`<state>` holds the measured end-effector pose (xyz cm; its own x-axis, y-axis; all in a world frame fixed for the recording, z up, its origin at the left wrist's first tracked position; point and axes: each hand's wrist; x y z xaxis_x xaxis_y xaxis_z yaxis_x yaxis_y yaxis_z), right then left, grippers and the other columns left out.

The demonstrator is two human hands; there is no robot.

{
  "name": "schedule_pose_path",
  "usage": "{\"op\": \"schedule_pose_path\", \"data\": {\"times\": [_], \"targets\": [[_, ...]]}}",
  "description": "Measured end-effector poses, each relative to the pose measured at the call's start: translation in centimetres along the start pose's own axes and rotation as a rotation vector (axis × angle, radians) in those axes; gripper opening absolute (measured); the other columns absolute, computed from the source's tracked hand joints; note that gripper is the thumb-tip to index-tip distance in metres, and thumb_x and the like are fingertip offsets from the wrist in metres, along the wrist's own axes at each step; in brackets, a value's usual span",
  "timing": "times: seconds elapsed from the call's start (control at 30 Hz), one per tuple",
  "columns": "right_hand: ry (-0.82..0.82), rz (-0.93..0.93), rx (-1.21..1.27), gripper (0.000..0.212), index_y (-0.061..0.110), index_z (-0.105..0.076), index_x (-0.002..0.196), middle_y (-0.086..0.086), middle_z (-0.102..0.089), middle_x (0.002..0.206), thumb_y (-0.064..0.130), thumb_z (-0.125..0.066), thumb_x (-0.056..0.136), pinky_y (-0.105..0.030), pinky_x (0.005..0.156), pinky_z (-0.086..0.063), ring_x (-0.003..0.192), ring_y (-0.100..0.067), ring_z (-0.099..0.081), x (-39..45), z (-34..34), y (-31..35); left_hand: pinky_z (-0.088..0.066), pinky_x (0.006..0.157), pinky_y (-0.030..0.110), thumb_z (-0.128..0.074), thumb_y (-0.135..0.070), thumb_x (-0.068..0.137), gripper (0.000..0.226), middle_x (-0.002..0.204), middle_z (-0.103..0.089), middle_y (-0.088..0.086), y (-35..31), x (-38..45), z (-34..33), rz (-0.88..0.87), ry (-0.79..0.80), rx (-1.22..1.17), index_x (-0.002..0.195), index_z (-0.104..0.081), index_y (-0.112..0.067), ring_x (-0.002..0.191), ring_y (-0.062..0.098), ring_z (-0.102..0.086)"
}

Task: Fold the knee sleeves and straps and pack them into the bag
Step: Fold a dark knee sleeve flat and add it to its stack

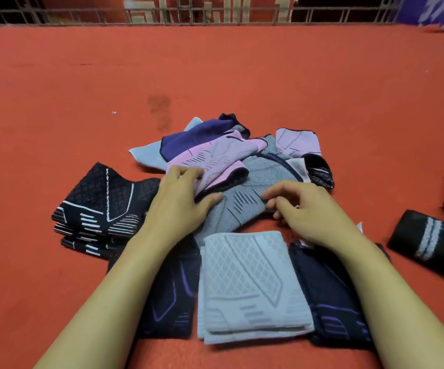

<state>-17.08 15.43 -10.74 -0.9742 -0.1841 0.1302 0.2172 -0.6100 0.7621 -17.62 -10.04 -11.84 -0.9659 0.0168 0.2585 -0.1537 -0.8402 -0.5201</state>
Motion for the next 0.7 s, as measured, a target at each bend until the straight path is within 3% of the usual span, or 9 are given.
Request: {"op": "schedule_pose_path", "data": {"times": [0.13, 0.27, 0.33, 0.4, 0.47, 0.53, 0.6, 0.67, 0.7], "targets": [[-0.045, 0.021, -0.015, 0.03, 0.032, -0.075, 0.095, 0.012, -0.076, 0.081, 0.009, -0.055, 0.094, -0.014, 0.072, -0.05, 0.069, 0.001, -0.07, -0.1, 0.0, 0.2, -0.051, 0.084, 0.04, -0.067, -0.028, 0.1, 0.016, 0.098, -0.078, 0.007, -0.3, 0.3, 0.6, 0.001, -0.129, -0.023, 0.103, -0.079, -0.019, 0.097, 0.032, -0.069], [-0.091, 0.053, -0.016, 0.024, 0.031, -0.075, 0.096, 0.013, -0.076, 0.079, 0.016, -0.057, 0.099, -0.022, 0.077, -0.052, 0.074, -0.001, -0.07, 0.0, 0.1, 0.0, -0.05, 0.077, 0.035, -0.069, -0.028, 0.099, 0.015, 0.088, -0.079, -0.003, -0.5, 0.1, 1.4, -0.008, -0.175, -0.124, 0.095, -0.079, -0.018, 0.08, 0.016, -0.071], [-0.096, 0.067, -0.029, 0.02, 0.031, -0.074, 0.097, 0.014, -0.076, 0.079, 0.019, -0.058, 0.1, -0.026, 0.08, -0.055, 0.075, -0.002, -0.071, 0.0, 0.0, 0.0, -0.049, 0.067, 0.034, -0.069, -0.031, 0.099, 0.019, 0.067, -0.071, -0.01, -0.8, 0.1, 1.6, -0.018, -0.165, -0.169, 0.084, -0.075, -0.021, 0.061, 0.008, -0.064], [-0.126, 0.088, -0.02, 0.017, 0.033, -0.073, 0.103, 0.015, -0.075, 0.083, 0.022, -0.06, 0.1, -0.029, 0.081, -0.057, 0.076, -0.003, -0.071, 0.0, 0.0, 0.1, -0.041, 0.058, 0.03, -0.066, -0.032, 0.101, 0.028, 0.056, -0.059, -0.011, -1.1, 0.3, 1.7, 0.025, -0.131, -0.352, 0.076, -0.071, -0.022, 0.05, 0.009, -0.051], [-0.173, 0.141, 0.057, 0.02, 0.034, -0.068, 0.115, 0.014, -0.073, 0.092, 0.024, -0.065, 0.099, -0.03, 0.08, -0.057, 0.079, -0.007, -0.071, -0.2, 0.1, 0.6, -0.038, 0.059, 0.032, -0.063, -0.036, 0.104, 0.03, 0.065, -0.049, 0.002, -1.9, 0.2, 2.2, 0.11, -0.008, -0.764, 0.082, -0.071, -0.018, 0.056, 0.017, -0.043], [-0.196, 0.194, 0.205, 0.03, 0.035, -0.062, 0.12, 0.011, -0.071, 0.1, 0.025, -0.074, 0.094, -0.03, 0.078, -0.057, 0.084, -0.011, -0.071, -0.6, 0.2, 1.6, -0.049, 0.061, 0.029, -0.059, -0.033, 0.106, 0.027, 0.074, -0.058, 0.005, -3.4, -0.3, 2.5, 0.177, 0.142, -1.14, 0.098, -0.073, -0.012, 0.063, 0.018, -0.054], [-0.167, 0.225, 0.29, 0.036, 0.033, -0.06, 0.117, 0.01, -0.071, 0.103, 0.026, -0.081, 0.088, -0.026, 0.077, -0.056, 0.088, -0.013, -0.071, -1.2, -0.1, 2.6, -0.062, 0.076, 0.033, -0.056, -0.025, 0.106, 0.027, 0.098, -0.073, 0.011, -4.6, -0.7, 2.1, 0.177, 0.231, -1.252, 0.111, -0.072, -0.003, 0.088, 0.023, -0.071], [-0.099, 0.243, 0.297, 0.046, 0.031, -0.057, 0.119, 0.011, -0.07, 0.108, 0.031, -0.085, 0.082, -0.025, 0.078, -0.057, 0.096, -0.012, -0.071, -1.6, -0.7, 3.1, -0.058, 0.098, 0.045, -0.059, -0.02, 0.105, 0.032, 0.121, -0.071, 0.023, -5.3, -1.2, 1.6, 0.123, 0.277, -1.276, 0.124, -0.066, 0.005, 0.114, 0.039, -0.069], [-0.062, 0.24, 0.303, 0.053, 0.031, -0.055, 0.122, 0.013, -0.068, 0.113, 0.035, -0.086, 0.08, -0.026, 0.08, -0.057, 0.101, -0.012, -0.07, -1.7, -0.9, 3.2, -0.058, 0.1, 0.043, -0.062, -0.018, 0.103, 0.034, 0.125, -0.07, 0.023, -5.1, -1.3, 1.5, 0.07, 0.302, -1.285, 0.128, -0.065, 0.005, 0.118, 0.039, -0.067]]}}
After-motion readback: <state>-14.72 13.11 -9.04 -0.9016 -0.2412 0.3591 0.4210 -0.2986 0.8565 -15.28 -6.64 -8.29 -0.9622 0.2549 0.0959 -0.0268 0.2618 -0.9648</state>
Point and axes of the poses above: each hand's wrist, its own x-axis towards the middle knuckle, its own z-axis out of the back of the hand, y = z × x
